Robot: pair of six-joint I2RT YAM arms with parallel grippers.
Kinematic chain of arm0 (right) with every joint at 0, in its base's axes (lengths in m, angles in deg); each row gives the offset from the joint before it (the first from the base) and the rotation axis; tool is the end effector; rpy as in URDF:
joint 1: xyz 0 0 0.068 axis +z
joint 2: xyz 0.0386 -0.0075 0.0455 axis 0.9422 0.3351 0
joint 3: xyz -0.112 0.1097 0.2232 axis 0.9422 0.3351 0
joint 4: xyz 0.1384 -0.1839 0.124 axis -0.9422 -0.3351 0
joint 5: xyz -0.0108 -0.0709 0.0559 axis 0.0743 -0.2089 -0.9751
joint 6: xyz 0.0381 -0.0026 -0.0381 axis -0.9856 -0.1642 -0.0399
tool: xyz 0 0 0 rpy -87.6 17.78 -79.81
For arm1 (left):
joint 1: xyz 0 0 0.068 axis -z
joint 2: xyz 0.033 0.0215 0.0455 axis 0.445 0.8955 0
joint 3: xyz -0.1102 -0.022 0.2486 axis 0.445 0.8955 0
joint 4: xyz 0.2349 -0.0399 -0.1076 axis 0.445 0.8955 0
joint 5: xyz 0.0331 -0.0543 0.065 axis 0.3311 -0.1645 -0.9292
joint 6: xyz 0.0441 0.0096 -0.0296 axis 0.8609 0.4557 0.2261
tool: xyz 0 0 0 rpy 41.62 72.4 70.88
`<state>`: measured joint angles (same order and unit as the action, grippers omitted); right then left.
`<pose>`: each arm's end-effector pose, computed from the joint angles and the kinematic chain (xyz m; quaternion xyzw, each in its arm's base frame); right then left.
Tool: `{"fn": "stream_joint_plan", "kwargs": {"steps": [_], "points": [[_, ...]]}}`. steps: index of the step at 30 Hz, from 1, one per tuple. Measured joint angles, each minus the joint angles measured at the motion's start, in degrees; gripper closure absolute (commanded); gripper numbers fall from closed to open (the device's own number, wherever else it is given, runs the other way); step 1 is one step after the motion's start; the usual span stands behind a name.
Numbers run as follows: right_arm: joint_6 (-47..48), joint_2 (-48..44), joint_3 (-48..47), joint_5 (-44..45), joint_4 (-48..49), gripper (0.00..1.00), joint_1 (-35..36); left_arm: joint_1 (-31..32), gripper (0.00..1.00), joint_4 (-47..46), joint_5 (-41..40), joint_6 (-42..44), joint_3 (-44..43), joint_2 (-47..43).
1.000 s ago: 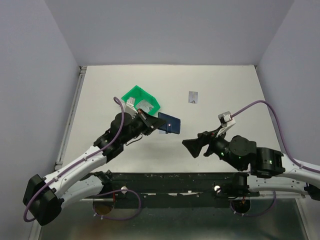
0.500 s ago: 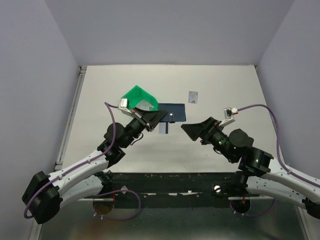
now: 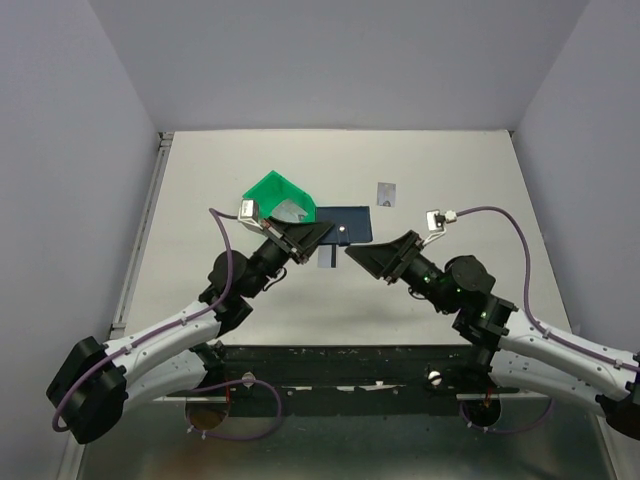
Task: Put the credit cards into the card holder
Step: Open the card holder.
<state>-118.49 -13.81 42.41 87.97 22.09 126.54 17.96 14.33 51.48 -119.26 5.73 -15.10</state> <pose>0.1106 0.1554 0.3123 0.0703 0.6639 0.6005 0.4400 0.1555 -0.1513 0.2929 -0.2360 0.5480 -0.7378 0.3157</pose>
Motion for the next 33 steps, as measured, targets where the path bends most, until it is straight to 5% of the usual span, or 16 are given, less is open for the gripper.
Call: {"fn": "stream_joint_plan", "kwargs": {"steps": [7, 11, 13, 16, 18, 20, 28, 33], "points": [[-1.62, 1.2, 0.28, -1.07, 4.17, 0.35, -2.08, 0.0, 1.0, -1.62, 0.46, -0.83, 0.96, 0.74], [-3.48, 2.62, 0.33, -1.36, 5.18, 0.67, -4.7, 0.0, 1.0, -3.52, 2.01, -1.4, 0.98, 1.81], [-4.28, 3.85, 0.33, -1.95, 5.75, 0.85, -5.75, 0.0, 0.92, -4.46, 2.78, -1.64, 1.2, 2.14], [-5.35, 5.46, 0.24, -3.39, 6.8, 1.0, -6.91, -0.28, 0.65, -5.33, 2.78, -1.81, 2.16, 2.47], [-5.6, 5.79, 0.24, -4.98, 6.78, 1.0, -7.93, -0.46, 0.48, -5.86, 2.78, -1.81, 2.67, 2.51], [-5.07, 5.33, 0.24, -6.47, 6.08, 1.0, -9.14, -0.46, 0.4, -6.45, 4.24, -1.4, 2.93, 2.49], [1.05, 3.41, -5.31, -24.81, -4.7, 1.0, -22.25, -7.89, 0.31, -4.55, 17.03, 4.79, 2.67, -1.53], [5.66, 7.17, -10.75, -41.09, -9.25, 1.0, -26.25, -12.52, 0.29, 7.76, 25.94, 15.13, -4.11, -5.64]]}}
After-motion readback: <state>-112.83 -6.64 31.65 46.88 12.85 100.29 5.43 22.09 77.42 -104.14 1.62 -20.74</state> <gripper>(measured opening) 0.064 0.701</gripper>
